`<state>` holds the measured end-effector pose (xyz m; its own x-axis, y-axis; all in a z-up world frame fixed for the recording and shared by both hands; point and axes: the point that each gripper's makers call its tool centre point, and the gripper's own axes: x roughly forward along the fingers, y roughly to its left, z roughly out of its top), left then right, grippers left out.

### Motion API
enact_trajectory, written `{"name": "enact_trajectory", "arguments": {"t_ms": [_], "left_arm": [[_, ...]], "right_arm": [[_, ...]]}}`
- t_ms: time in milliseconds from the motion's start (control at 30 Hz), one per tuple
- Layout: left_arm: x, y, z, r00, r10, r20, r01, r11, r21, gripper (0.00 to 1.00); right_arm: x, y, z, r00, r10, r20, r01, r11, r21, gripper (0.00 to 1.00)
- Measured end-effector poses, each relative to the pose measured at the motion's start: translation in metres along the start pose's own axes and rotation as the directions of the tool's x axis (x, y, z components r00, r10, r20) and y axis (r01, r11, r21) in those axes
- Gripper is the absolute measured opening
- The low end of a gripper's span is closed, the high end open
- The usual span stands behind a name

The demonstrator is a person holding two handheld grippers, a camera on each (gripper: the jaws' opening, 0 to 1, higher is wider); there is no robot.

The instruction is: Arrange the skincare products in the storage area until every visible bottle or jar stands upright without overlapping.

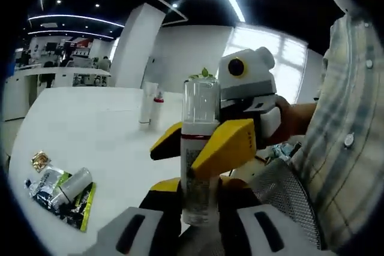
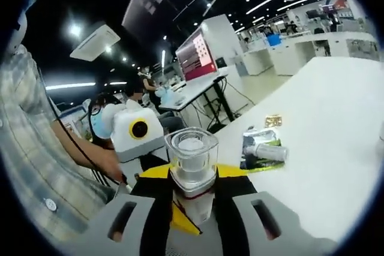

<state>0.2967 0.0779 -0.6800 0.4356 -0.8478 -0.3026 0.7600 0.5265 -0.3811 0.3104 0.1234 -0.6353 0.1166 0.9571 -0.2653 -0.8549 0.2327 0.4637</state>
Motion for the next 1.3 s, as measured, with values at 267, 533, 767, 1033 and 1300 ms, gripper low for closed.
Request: {"name": "enact_trajectory", "arguments": {"t_ms": [267, 533, 767, 1033, 1300], "left_arm": [[0.001, 0.002, 0.003, 1.0, 0.013, 0.02, -0.012, 0.999, -0.033, 0.21], [0.003, 0.008, -0.011, 0.989, 0.101, -0.112, -0.103, 0.995, -0.01, 0.28], [-0.026, 0.046, -0.029, 0.909, 0.362, -0.208, -0.308, 0.918, 0.251, 0.6], [-0.037, 0.078, -0.022, 0.858, 0.501, -0.114, -0.488, 0.863, 0.128, 0.63], [-0.034, 0.086, -0.026, 0.829, 0.546, -0.12, -0.501, 0.822, 0.271, 0.61]], "right_arm": [[-0.002, -0.002, -0.008, 0.999, -0.032, 0.024, 0.032, 0.999, -0.017, 0.22], [-0.013, -0.01, -0.003, 0.995, -0.07, 0.077, 0.075, 0.995, -0.065, 0.21], [-0.042, -0.054, 0.006, 0.974, -0.185, 0.128, 0.196, 0.977, -0.083, 0.22], [-0.083, -0.124, 0.024, 0.914, -0.372, 0.163, 0.389, 0.916, -0.095, 0.22], [-0.107, -0.17, 0.024, 0.872, -0.466, 0.15, 0.482, 0.871, -0.093, 0.22]]}}
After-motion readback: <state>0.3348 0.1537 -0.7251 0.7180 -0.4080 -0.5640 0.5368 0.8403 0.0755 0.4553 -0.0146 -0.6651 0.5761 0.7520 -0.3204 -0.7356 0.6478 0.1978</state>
